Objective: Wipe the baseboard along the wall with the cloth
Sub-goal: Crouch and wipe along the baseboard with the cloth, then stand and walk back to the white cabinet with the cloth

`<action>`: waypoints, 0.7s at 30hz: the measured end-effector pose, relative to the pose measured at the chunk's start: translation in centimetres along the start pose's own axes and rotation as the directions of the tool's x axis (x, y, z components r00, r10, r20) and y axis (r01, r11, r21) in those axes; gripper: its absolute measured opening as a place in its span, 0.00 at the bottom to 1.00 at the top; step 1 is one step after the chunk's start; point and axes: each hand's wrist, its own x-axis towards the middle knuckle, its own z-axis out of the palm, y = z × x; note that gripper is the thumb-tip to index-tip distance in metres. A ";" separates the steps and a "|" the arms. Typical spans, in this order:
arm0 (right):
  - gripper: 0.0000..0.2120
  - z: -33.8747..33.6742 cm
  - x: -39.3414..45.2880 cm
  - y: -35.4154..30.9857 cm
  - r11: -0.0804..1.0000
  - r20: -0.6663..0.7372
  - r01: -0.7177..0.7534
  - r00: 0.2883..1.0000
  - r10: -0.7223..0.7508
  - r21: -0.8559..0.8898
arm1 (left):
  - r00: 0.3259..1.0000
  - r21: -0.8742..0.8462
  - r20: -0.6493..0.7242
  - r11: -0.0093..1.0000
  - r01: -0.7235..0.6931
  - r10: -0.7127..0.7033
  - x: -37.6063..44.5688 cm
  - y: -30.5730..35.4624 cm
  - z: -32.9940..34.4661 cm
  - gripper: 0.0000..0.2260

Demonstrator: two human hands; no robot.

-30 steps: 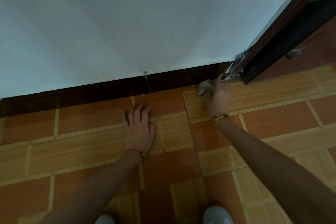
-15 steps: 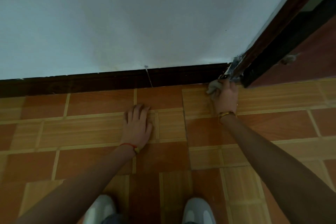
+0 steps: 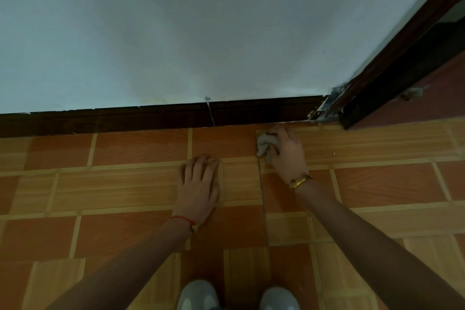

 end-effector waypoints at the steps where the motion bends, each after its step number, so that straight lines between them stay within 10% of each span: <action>1: 0.18 -0.4 0.1 -0.2 1.000 0.010 -0.005 1.000 0.005 0.013 | 1.000 0.000 0.011 1.000 -0.006 0.006 0.0 -0.2 -0.3 0.23; 10: 0.14 -10.7 -0.8 -7.2 0.995 0.072 -0.063 0.996 0.057 0.081 | 0.980 -0.146 0.141 0.976 0.161 -0.141 -2.6 1.3 -11.7 0.18; 21: 0.12 -34.4 -1.7 -25.9 0.995 0.198 0.021 0.979 -0.040 0.098 | 0.980 -0.228 0.068 0.953 0.200 -0.189 -12.2 7.7 -41.6 0.16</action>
